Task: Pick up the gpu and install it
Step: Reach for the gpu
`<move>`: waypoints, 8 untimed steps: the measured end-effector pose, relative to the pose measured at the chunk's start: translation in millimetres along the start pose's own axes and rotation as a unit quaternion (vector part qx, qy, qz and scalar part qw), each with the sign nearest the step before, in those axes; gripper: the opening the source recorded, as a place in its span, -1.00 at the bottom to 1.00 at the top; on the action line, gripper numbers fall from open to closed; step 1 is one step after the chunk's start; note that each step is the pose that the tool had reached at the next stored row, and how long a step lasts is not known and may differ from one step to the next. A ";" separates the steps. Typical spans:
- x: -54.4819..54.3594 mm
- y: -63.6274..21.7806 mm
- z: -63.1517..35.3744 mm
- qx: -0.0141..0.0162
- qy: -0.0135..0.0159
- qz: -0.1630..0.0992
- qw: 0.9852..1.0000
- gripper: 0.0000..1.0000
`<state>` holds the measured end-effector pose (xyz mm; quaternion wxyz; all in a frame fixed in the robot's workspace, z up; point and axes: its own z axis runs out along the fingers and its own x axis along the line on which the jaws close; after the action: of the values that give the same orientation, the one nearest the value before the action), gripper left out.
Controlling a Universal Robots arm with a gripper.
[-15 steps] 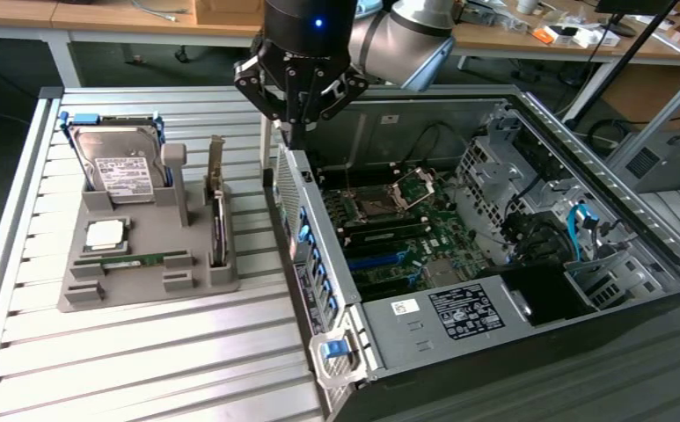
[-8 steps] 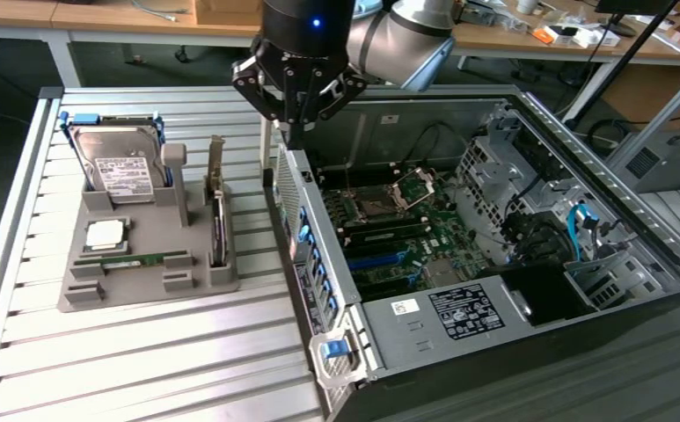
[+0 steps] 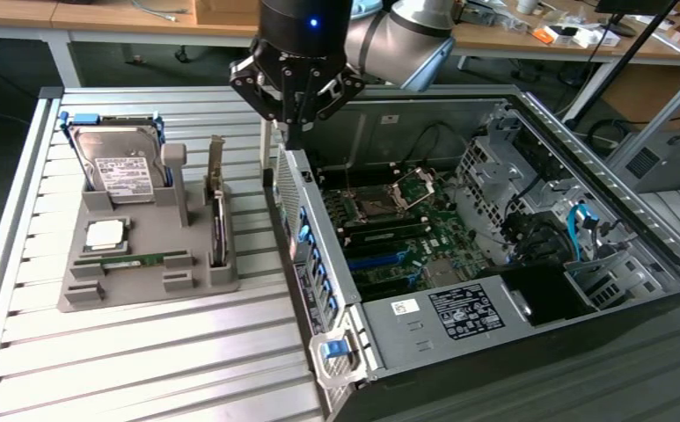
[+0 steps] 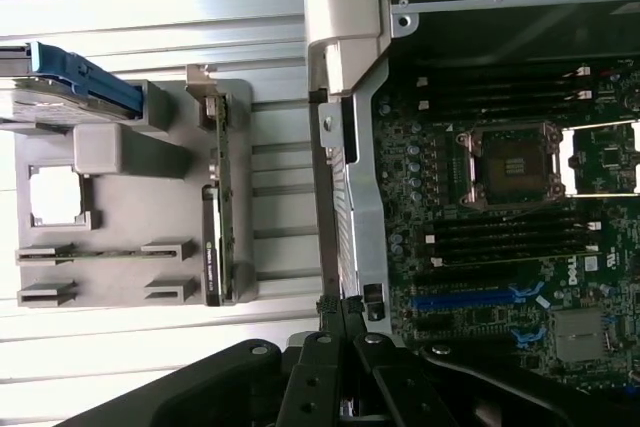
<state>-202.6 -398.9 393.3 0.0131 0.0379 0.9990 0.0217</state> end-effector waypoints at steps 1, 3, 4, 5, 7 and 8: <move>0.9 -0.1 -0.1 0.000 0.000 0.000 1.000 -0.80; 2.9 -0.2 -0.1 0.000 0.000 0.000 1.000 -0.80; 3.7 -0.3 -0.1 0.000 0.000 0.000 1.000 -0.80; 4.5 -0.3 -0.1 0.000 0.000 0.000 1.000 -0.80; 8.3 -0.6 -0.2 0.000 0.000 0.000 1.000 -0.80; 9.3 -0.7 -0.3 0.000 0.000 0.000 1.000 -0.80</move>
<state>-211.9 -398.9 393.3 0.0131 0.0379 0.9990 0.0217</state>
